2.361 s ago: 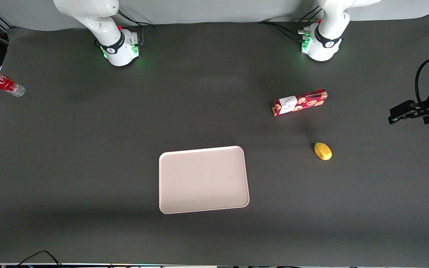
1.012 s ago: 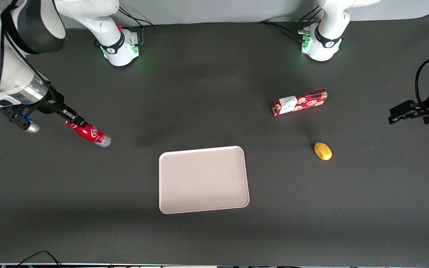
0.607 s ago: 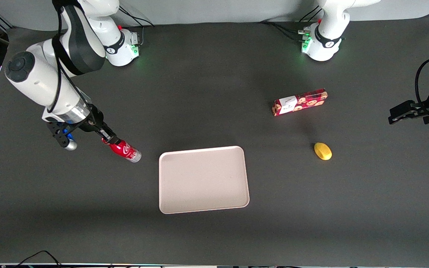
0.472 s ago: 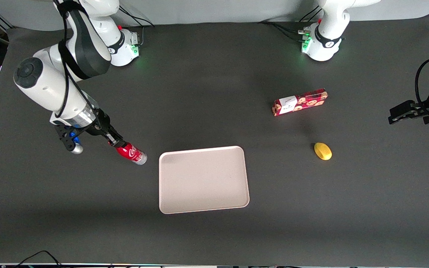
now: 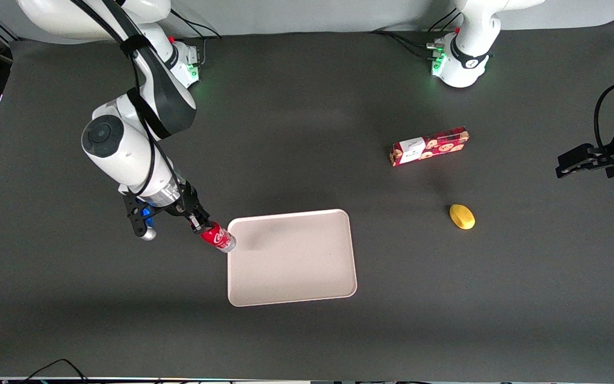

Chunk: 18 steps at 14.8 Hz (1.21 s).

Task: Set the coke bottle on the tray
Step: 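Carry the bottle over the white tray and lower it onto it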

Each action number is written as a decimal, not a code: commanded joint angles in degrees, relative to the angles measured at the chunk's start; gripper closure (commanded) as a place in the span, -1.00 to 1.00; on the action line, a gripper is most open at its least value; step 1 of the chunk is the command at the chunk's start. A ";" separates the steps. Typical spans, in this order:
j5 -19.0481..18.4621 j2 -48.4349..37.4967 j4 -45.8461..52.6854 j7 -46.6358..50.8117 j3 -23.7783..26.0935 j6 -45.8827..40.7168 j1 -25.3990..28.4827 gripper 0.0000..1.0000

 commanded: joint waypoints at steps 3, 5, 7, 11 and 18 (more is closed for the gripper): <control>-7.08 7.45 6.69 11.38 0.37 1.47 0.49 1.00; -8.50 8.60 7.14 14.12 0.46 2.34 0.93 1.00; -8.59 9.65 7.23 15.26 0.46 4.44 1.45 1.00; -10.42 12.20 8.37 20.87 0.37 8.04 1.90 1.00; -14.04 15.46 8.55 25.99 0.46 11.48 2.25 1.00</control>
